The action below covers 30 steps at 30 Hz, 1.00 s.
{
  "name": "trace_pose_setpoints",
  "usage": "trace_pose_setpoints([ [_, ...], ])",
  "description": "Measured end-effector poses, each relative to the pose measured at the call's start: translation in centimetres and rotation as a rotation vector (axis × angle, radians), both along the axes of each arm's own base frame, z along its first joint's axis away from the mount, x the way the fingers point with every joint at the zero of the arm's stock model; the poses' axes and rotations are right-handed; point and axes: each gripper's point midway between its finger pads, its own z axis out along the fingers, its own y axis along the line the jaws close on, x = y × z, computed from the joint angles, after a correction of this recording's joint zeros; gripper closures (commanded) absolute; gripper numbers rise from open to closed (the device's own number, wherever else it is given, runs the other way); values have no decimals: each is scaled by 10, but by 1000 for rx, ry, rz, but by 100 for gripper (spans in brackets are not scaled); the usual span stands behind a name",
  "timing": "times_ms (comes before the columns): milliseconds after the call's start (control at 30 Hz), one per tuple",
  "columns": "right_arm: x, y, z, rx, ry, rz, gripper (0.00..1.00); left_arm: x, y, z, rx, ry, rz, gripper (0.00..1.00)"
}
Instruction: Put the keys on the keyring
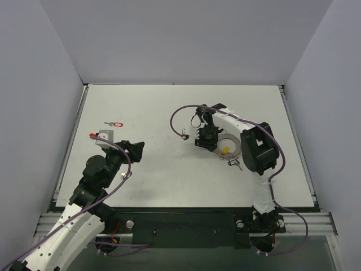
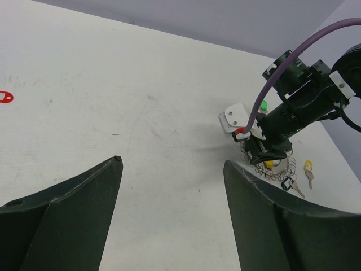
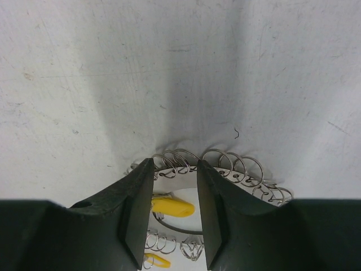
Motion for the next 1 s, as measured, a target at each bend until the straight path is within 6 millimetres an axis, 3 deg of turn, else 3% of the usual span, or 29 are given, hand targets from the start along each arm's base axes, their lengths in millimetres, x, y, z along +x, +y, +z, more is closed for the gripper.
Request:
trace_pose_setpoints([
  [267, -4, 11, 10, 91, 39, -44, 68, 2, -13, -11, 10, 39, -58, 17],
  [333, -7, 17, 24, 158, 49, -84, 68, 4, -26, -16, 0, 65, -116, 17],
  [467, 3, 7, 62, 285, 14, -241, 67, 4, -51, -41, -11, 170, -223, 18],
  [600, 25, -36, 101, 396, -89, -532, 67, 2, -72, -62, -54, 279, -311, 19],
  [700, 37, -75, 108, 448, -125, -789, 67, 1, -84, -63, -108, 311, -357, 19],
  [833, 50, -126, 85, 481, -89, -1152, 67, 2, -98, -61, -178, 336, -402, 20],
  [1000, 56, -167, 48, 454, 0, -1393, 68, 5, -110, -65, -240, 379, -440, 21],
])
